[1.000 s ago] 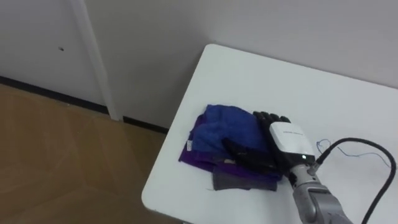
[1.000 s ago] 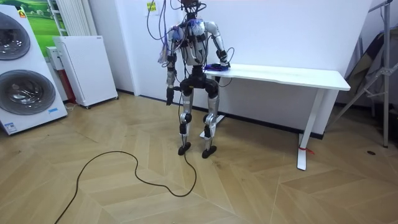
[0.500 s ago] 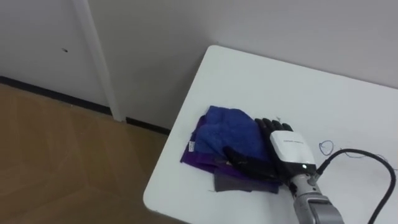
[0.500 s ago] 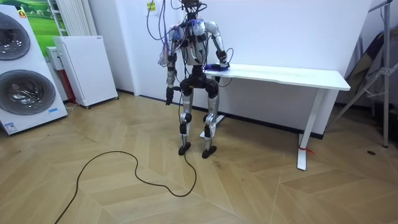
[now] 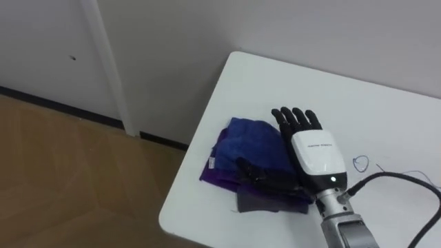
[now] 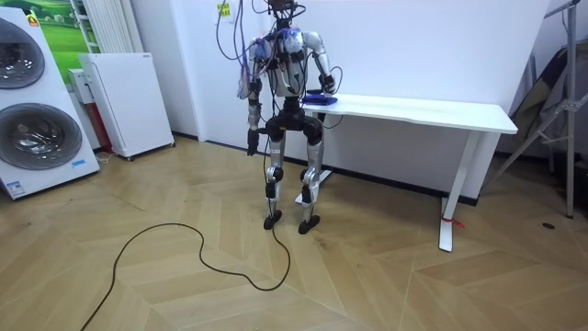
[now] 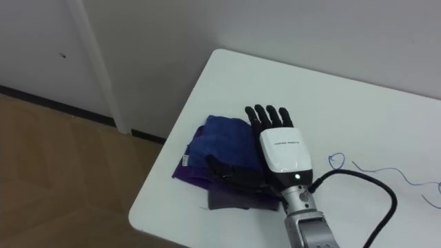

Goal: Wipe table

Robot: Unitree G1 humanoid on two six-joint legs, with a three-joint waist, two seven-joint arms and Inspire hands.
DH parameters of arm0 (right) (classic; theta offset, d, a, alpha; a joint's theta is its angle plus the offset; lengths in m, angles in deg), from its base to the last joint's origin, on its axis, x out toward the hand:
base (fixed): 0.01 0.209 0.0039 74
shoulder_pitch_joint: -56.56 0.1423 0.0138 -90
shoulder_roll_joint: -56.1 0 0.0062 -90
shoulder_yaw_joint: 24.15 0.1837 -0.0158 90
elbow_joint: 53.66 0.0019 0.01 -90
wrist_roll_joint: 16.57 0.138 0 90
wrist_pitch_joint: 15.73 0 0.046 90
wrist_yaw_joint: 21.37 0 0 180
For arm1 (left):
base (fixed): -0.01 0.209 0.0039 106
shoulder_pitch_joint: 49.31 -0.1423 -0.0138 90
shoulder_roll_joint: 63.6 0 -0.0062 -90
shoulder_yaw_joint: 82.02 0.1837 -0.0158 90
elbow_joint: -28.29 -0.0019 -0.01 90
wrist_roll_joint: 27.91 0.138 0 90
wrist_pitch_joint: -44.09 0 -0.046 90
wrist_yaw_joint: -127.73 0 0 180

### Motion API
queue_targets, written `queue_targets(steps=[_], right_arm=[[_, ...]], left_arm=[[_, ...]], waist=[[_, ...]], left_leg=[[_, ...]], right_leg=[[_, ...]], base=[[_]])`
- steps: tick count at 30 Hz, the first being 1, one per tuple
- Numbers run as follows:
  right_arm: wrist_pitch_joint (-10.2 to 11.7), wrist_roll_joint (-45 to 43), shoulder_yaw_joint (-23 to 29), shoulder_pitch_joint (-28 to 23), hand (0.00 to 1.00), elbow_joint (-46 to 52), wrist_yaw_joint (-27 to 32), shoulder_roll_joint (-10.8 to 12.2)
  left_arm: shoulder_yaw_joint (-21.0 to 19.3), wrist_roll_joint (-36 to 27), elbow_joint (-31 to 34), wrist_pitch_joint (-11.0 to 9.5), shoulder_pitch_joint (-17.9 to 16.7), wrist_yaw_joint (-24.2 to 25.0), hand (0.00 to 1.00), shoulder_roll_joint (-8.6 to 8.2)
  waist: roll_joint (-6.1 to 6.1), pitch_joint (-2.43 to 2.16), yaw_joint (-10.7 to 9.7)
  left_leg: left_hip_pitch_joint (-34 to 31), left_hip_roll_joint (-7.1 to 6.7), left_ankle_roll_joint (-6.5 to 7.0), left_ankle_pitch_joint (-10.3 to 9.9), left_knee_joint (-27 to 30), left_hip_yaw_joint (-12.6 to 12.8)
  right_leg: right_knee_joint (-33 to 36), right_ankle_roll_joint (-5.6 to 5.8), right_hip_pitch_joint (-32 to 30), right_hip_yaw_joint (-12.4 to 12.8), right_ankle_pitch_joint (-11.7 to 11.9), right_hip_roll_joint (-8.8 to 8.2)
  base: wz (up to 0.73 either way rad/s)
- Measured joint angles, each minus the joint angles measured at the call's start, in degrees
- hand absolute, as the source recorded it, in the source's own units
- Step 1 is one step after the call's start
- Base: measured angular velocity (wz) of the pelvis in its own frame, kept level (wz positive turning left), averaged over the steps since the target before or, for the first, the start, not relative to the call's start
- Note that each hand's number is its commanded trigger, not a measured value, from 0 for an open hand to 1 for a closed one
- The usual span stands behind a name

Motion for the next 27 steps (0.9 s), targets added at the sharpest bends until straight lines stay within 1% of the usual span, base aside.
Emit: queue_targets(steps=[4,6,9,16,19,21,25,27], right_arm=[[0.0,-0.1,0.0,0.0,0.00,0.6,0.3,0.0],[0.0,-0.1,0.0,0.0,0.00,2.8,0.3,0.0],[0.0,0.0,0.0,0.0,0.00,4.7,0.5,0.0],[-0.2,0.1,-1.6,-0.3,0.00,4.7,-0.5,0.0],[-0.2,0.5,-2.5,-0.3,0.00,4.1,-1.3,0.0],[-0.7,1.1,-3.4,-0.3,0.00,3.7,-2.4,0.0],[-0.6,0.9,-4.9,-0.5,0.00,1.9,-3.2,0.0],[-0.6,0.9,-5.1,-1.3,0.00,1.8,-4.0,0.0]], left_arm=[[0.1,-0.1,-0.5,0.0,-0.1,-0.1,0.00,-0.02],[0.1,-0.1,-0.5,0.0,-0.1,-0.1,0.00,-0.01],[0.2,0.0,-0.4,0.0,0.1,-0.1,0.00,-0.01],[1.8,0.0,-0.7,0.0,0.2,0.3,0.00,0.03],[1.8,-0.1,-1.6,0.0,0.5,0.4,0.00,0.02],[1.9,-0.1,-1.8,0.1,0.9,0.4,0.00,0.06],[1.8,-0.1,-1.8,0.0,1.0,0.4,0.00,0.07],[1.8,-0.1,-1.7,0.0,1.0,0.4,0.00,0.13]], waist=[[0.02,0.02,0.1],[0.14,0.09,0.0],[0.10,0.06,-0.1],[-0.26,0.15,0.1],[-0.60,0.23,0.3],[-0.88,0.29,0.6],[-0.89,0.29,0.7],[-0.79,0.30,0.8]], left_leg=[[0.0,0.00,0.00,0.0,0.0,0.0],[0.0,-0.01,0.00,0.0,0.0,0.0],[0.1,-0.01,0.00,0.0,-0.1,0.0],[0.1,0.00,0.00,0.0,-0.2,0.3],[0.1,0.00,0.00,0.0,-0.2,0.4],[0.1,-0.01,0.00,0.0,-0.2,0.4],[0.1,-0.01,0.00,0.0,-0.2,0.5],[0.0,0.00,0.00,0.0,-0.2,0.5]], right_leg=[[0.0,0.03,0.0,0.2,0.0,0.01],[-0.1,0.05,0.0,0.2,0.0,0.02],[-0.2,0.09,0.0,0.2,-0.1,0.02],[-0.2,0.10,0.0,0.0,-0.1,0.05],[-0.2,0.11,0.0,0.1,-0.1,0.04],[-0.3,0.11,0.0,0.1,-0.1,0.03],[-0.4,0.11,0.0,0.2,-0.1,0.03],[-0.5,0.11,0.0,0.2,-0.1,0.05]], base=[[0.00],[0.00],[0.00],[0.00],[0.00],[0.00],[0.00],[0.00]])
